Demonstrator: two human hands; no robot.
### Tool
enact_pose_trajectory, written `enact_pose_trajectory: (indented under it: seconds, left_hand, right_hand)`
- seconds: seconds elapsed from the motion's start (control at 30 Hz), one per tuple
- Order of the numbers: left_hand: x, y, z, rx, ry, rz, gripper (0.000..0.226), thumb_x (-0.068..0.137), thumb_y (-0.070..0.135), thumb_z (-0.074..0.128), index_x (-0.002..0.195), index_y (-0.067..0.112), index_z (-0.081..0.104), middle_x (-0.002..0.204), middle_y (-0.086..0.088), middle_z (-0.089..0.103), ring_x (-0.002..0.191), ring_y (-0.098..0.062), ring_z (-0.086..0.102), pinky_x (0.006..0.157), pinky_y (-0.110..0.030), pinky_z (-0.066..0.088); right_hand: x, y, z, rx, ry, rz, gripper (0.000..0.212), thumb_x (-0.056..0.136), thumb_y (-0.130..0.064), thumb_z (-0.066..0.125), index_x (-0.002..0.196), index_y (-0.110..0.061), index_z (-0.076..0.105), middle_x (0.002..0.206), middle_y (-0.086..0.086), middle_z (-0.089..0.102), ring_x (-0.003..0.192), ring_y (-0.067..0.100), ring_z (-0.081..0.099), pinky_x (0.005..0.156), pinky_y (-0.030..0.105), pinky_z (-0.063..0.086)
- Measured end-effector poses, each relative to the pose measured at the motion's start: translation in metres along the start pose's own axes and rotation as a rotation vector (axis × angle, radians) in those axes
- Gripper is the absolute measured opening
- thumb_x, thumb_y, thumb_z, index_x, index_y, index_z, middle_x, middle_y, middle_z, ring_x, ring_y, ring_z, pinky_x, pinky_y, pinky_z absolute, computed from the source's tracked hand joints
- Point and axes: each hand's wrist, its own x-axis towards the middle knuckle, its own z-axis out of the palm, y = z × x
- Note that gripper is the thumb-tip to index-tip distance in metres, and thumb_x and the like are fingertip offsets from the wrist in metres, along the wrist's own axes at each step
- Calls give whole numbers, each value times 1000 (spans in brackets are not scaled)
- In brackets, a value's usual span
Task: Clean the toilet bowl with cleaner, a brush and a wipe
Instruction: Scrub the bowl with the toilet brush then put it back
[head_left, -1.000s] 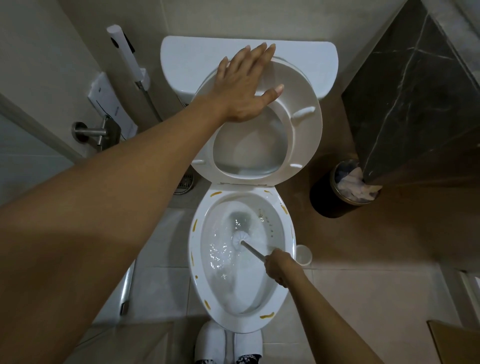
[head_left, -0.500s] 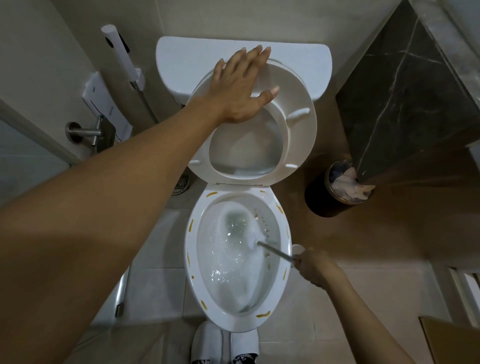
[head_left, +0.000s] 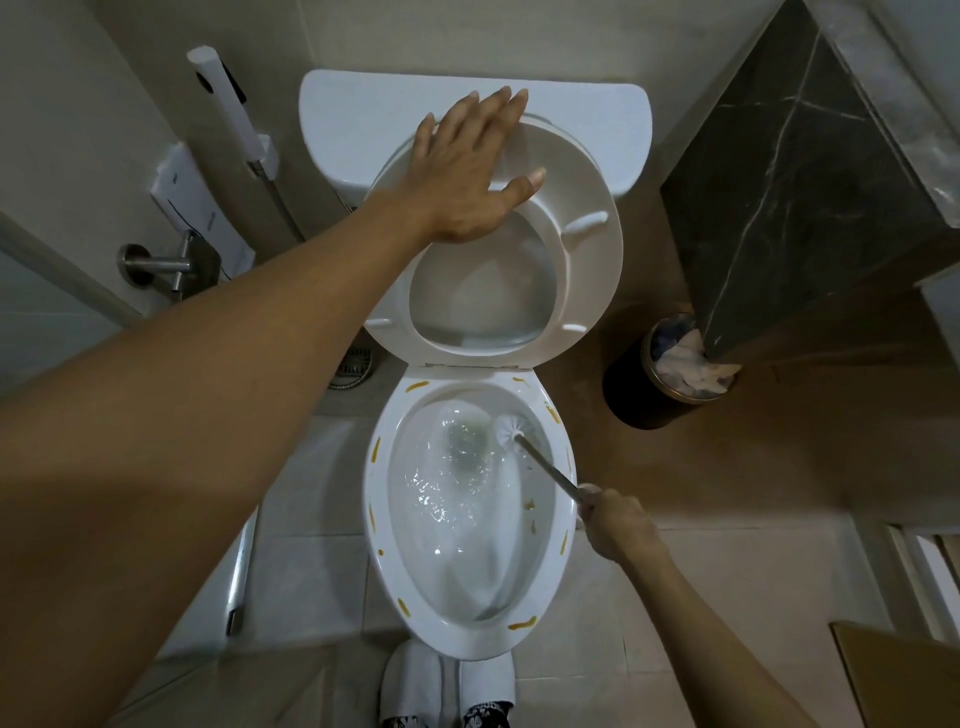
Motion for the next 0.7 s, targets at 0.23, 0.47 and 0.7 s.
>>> enact_pose_trajectory:
  seconds: [0.23, 0.47, 0.7]
  left_hand:
    - [0, 1, -1, -4, -3, -1, 72, 96, 57, 28, 152, 24, -2, 160, 2, -2, 147, -21, -6, 116, -48, -4]
    - [-1, 1, -1, 0, -6, -1, 71, 96, 57, 28, 152, 24, -2, 160, 2, -2, 147, -21, -5, 116, -48, -3]
    - [-1, 2, -2, -14, -11, -4, 71, 96, 57, 28, 152, 25, -2, 160, 3, -2, 147, -20, -6, 116, -48, -4]
  right_hand:
    - [-26, 4, 28, 7, -14, -21, 36, 103, -27, 34, 133, -25, 52, 118, 9, 62, 105, 25, 60, 85, 31, 47]
    - [-16, -11, 36, 188, -7, -6, 35, 103, -25, 34, 130, -19, 54, 105, 9, 62, 92, 23, 59, 76, 32, 48]
    - [-19, -3, 34, 104, 22, 12, 35, 102, -26, 33, 130, -23, 54, 111, 10, 63, 102, 27, 61, 81, 33, 48]
